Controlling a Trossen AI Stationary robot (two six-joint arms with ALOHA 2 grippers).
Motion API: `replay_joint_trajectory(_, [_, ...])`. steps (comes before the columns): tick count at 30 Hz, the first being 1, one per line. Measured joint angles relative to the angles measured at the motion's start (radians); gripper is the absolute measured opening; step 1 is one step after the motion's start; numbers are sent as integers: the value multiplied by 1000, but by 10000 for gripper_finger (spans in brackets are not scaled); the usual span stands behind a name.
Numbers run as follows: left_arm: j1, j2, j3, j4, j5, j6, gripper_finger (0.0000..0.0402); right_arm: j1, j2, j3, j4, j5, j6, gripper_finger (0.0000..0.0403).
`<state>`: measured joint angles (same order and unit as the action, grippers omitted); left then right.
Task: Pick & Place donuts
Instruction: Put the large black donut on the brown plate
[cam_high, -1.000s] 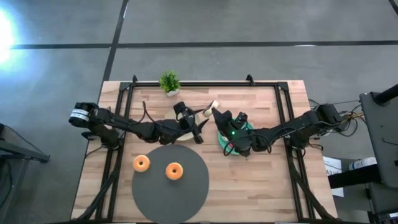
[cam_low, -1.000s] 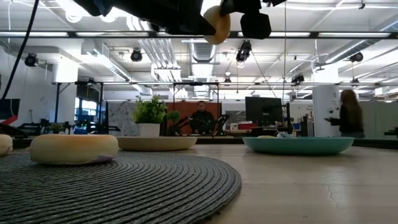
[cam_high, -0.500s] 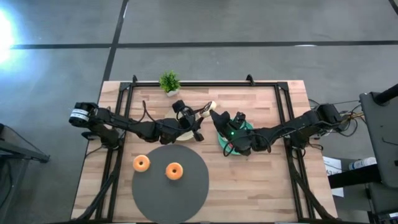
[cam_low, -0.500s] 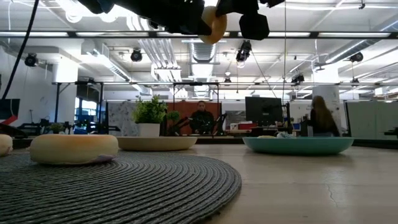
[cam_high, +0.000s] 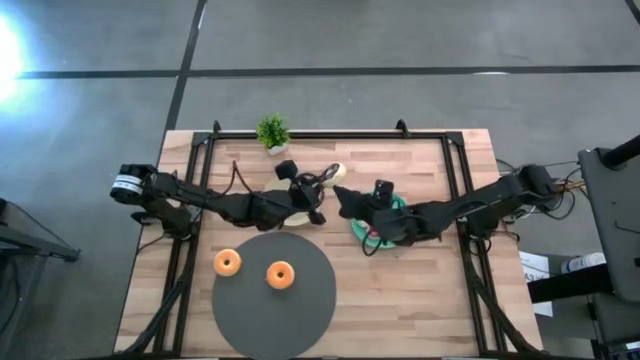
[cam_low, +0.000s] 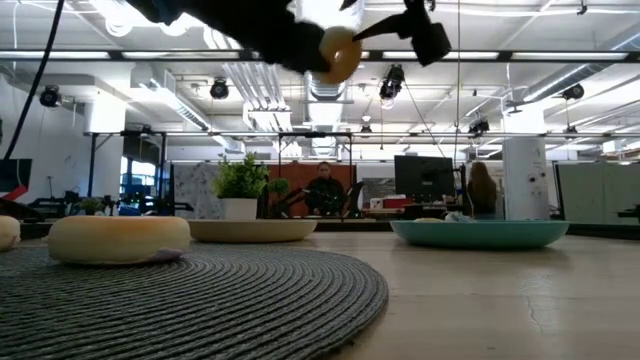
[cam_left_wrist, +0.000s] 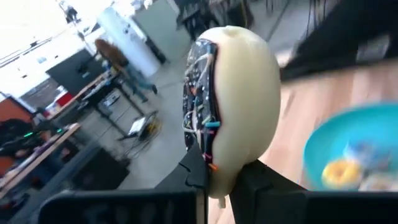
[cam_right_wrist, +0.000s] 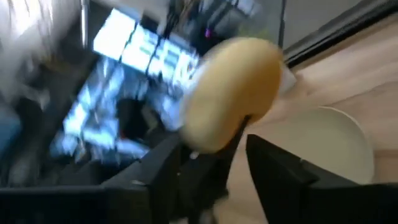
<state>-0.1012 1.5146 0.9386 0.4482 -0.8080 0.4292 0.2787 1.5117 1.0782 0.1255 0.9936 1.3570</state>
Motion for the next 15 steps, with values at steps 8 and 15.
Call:
replay_joint_trajectory(8, [12, -1, -41, -309, -31, -102, 13, 26, -153, 44, -360, -214, -234, 216])
replay_joint_trajectory(15, [13, 1, -214, -415, -28, -239, 13, 43, -246, 79, -650, -209, -119, 216])
